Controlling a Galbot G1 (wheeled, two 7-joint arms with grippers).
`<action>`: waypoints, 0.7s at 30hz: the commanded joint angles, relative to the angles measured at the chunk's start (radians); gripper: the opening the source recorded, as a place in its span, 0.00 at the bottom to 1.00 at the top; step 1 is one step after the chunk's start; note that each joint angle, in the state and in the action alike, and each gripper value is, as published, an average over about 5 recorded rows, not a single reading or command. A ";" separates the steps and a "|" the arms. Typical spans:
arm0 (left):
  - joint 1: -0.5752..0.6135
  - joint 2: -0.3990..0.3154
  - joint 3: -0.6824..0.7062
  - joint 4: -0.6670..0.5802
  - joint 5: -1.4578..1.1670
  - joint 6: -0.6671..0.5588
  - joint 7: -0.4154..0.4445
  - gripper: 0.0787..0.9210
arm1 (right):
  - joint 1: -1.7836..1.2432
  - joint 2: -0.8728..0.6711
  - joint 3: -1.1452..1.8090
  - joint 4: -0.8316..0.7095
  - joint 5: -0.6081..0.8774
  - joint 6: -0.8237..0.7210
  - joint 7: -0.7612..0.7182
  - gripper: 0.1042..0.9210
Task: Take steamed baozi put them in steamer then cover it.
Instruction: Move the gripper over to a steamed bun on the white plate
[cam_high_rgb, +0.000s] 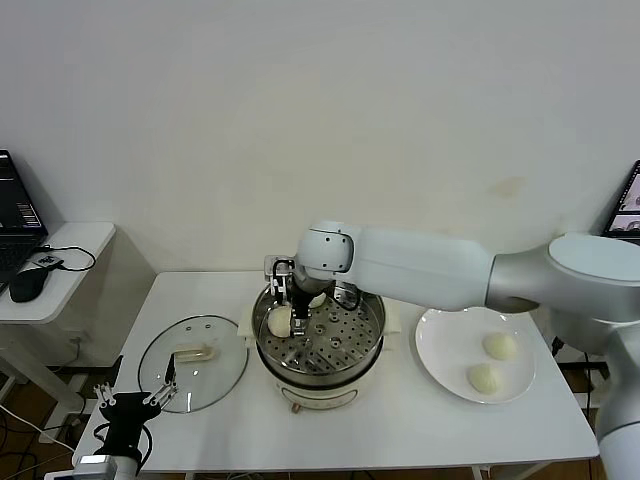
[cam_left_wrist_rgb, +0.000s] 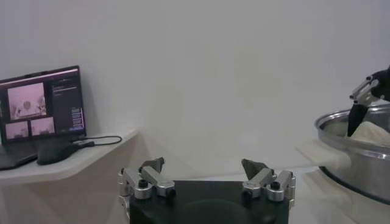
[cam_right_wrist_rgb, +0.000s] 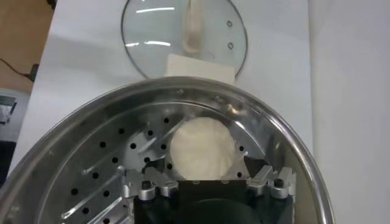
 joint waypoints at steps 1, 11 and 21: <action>0.001 0.002 -0.001 -0.004 0.001 0.002 0.001 0.88 | 0.119 -0.178 -0.011 0.154 -0.039 0.037 -0.115 0.88; 0.010 0.023 0.000 -0.018 0.003 0.007 0.002 0.88 | 0.223 -0.616 -0.010 0.352 -0.217 0.205 -0.303 0.88; 0.010 0.025 0.018 -0.007 0.012 0.008 0.002 0.88 | 0.042 -0.917 0.092 0.372 -0.518 0.392 -0.409 0.88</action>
